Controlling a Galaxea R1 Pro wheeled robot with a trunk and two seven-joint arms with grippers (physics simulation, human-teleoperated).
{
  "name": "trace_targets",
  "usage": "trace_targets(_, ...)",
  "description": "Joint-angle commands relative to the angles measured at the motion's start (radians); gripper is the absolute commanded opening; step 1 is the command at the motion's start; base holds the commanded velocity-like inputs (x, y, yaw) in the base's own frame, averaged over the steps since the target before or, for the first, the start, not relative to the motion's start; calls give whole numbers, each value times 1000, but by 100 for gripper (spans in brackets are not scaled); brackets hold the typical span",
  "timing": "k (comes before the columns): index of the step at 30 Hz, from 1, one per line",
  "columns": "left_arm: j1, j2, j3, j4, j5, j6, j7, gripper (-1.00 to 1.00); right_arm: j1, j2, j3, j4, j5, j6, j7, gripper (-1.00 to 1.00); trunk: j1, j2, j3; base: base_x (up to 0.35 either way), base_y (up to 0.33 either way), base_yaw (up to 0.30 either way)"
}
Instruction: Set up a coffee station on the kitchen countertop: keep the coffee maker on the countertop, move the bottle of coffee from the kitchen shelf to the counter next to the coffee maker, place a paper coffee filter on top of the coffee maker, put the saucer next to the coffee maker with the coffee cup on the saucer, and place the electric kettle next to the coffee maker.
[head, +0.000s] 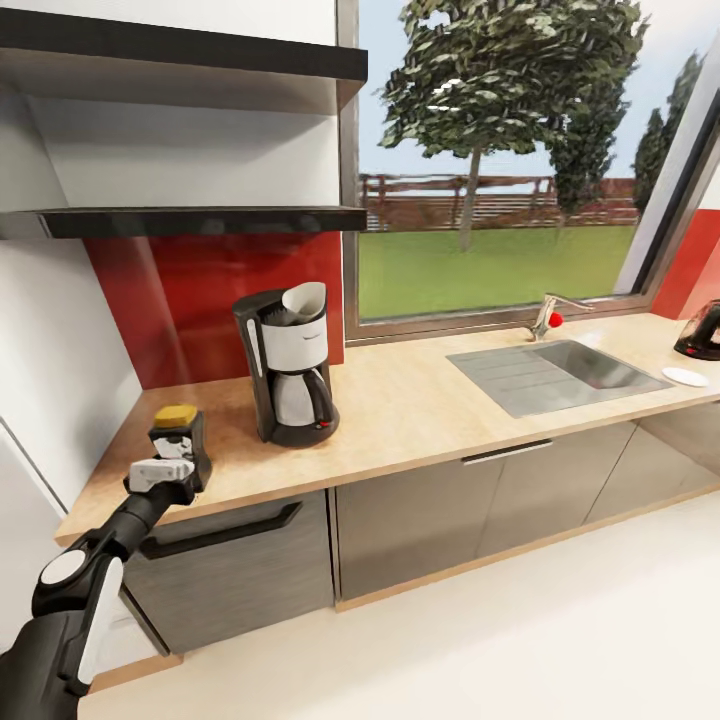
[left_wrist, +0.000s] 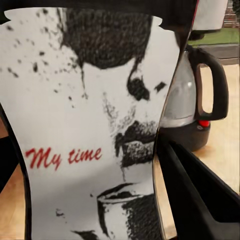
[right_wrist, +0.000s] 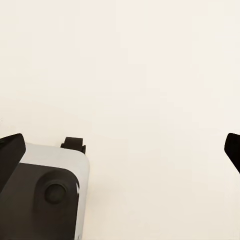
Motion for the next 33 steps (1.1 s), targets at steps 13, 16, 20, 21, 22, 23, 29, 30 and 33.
trace_targets(13, 10, -4, 9, 52, -42, -100, 76, -100, -1, -5, -7, 2, 10, -1, 3, 100, 1, -2, -2, 90, 14, 0)
trace_targets(16, 9, -6, 9, 53, -42, -100, 77, -100, -1, -6, -8, 2, 10, 0, 4, 100, 1, -2, -2, 299, 164, -63)
trace_targets(20, 9, -7, 9, 54, -42, -101, 77, -100, -1, -6, -8, 2, 10, 0, 3, 100, 1, -2, -2, 287, 218, -215)
trace_targets(21, 9, -6, 10, 54, -43, -102, 78, -100, -1, -6, -8, 2, 10, 0, 3, 100, 1, -2, -2, 284, 232, -211)
trace_targets(22, 9, -5, 11, 55, -43, -102, 80, -100, -1, -6, -8, 2, 10, 0, 3, 100, 1, -2, -2, 284, 233, -140)
trace_targets(23, 9, -4, 16, 55, -44, -103, 84, -100, -1, -6, -8, 2, 10, 0, 3, 100, 1, -2, -2, 284, 234, -89)
trace_targets(29, 10, -2, 53, 55, -44, -104, 96, -100, -1, -7, -8, 1, 10, 0, 1, 100, 1, -2, -2, 274, 239, -17)
trace_targets(30, 10, -2, 53, 55, -44, -104, 96, -100, -1, -7, -8, 1, 10, 0, 1, 100, 1, -2, -2, 252, 250, -3)
trace_targets(33, 10, -2, 55, 55, -44, -104, 97, -100, -1, -9, -8, 1, 10, 0, 1, 100, 1, -2, -2, 230, 229, -1)
